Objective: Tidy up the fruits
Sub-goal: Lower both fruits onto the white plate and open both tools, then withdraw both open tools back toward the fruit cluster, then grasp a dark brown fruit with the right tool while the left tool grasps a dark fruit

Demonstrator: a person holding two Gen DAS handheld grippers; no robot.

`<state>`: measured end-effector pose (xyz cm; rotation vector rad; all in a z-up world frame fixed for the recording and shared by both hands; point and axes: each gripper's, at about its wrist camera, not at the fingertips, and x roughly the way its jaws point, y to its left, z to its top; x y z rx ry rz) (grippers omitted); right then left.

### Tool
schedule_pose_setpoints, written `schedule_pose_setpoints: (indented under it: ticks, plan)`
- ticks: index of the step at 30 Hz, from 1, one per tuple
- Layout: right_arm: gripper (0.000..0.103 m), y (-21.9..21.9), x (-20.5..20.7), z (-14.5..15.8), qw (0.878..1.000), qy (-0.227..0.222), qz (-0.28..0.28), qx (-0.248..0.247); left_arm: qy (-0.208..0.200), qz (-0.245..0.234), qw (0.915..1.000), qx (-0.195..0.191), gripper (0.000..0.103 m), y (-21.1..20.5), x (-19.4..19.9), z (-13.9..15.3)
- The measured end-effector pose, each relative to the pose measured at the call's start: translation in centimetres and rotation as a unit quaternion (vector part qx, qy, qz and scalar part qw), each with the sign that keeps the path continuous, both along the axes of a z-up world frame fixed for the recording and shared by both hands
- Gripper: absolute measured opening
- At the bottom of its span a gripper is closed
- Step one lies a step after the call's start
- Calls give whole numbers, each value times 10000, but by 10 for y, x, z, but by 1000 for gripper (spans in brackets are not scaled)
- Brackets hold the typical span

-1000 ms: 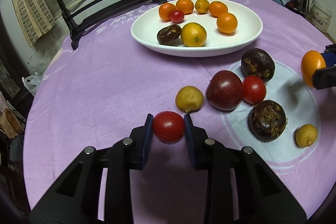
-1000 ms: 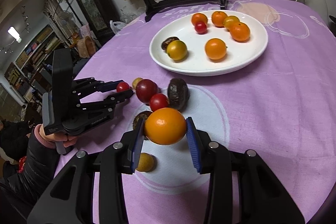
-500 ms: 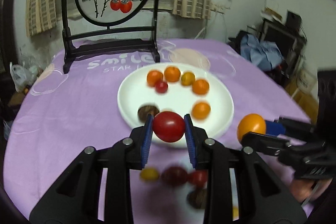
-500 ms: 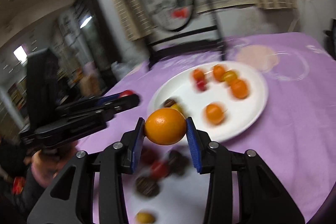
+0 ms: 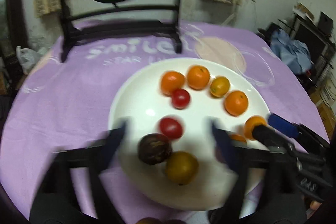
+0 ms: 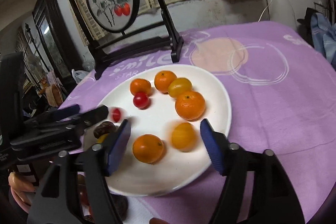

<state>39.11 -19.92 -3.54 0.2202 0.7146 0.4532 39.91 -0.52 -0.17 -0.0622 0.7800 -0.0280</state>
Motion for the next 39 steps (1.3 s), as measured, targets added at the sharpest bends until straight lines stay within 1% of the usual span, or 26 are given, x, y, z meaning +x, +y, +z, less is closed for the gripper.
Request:
schedule_pose_setpoints:
  ticks: [1,2,4,6,9,12,15,17,18,20,24,26,28,35,39]
  plan:
    - [69,-2,-7,4,10000,-67,4,28,-190,75,9998,47,97,2,-8,8]
    - [69,-3,-12,8,9999,-111,15,33,-260,92,9996,96,98,3,-12,14]
    - [69,-3,-24,16,9997,-221,107,81,-320,148,9993,105,100,7,-22,24]
    - [69,-2,-37,21,9993,-222,237,187,-348,230,9991,68,101,12,-33,29]
    - [69,2,-52,24,9984,-159,426,328,-369,310,9987,143,101,21,-56,27]
    - [69,16,-68,24,9970,-95,750,182,-426,498,9973,325,101,35,-83,20]
    - [69,28,-77,21,9951,5,990,72,-444,636,9962,388,101,45,-99,16]
    - [65,36,-83,17,9938,67,1112,-10,-458,688,9960,339,101,51,-109,16]
    - [61,39,-84,15,9931,113,1166,-47,-467,730,9957,329,101,53,-112,16]
    - [60,44,-87,10,9923,235,1209,-126,-500,824,9947,348,101,58,-120,15]
    - [59,48,-88,3,9917,429,1171,-299,-527,1012,9921,512,101,64,-123,15]
    - [59,48,-87,-2,9913,531,1156,-329,-512,1051,9920,471,101,67,-123,15]
    - [54,48,-85,-6,9909,620,1142,-364,-484,1057,9924,404,101,69,-124,13]
    - [49,47,-78,-19,9903,849,1057,-318,-455,1108,9914,521,101,70,-127,11]
    - [42,49,-75,-25,9898,929,1041,-290,-495,1073,9917,507,101,68,-130,13]
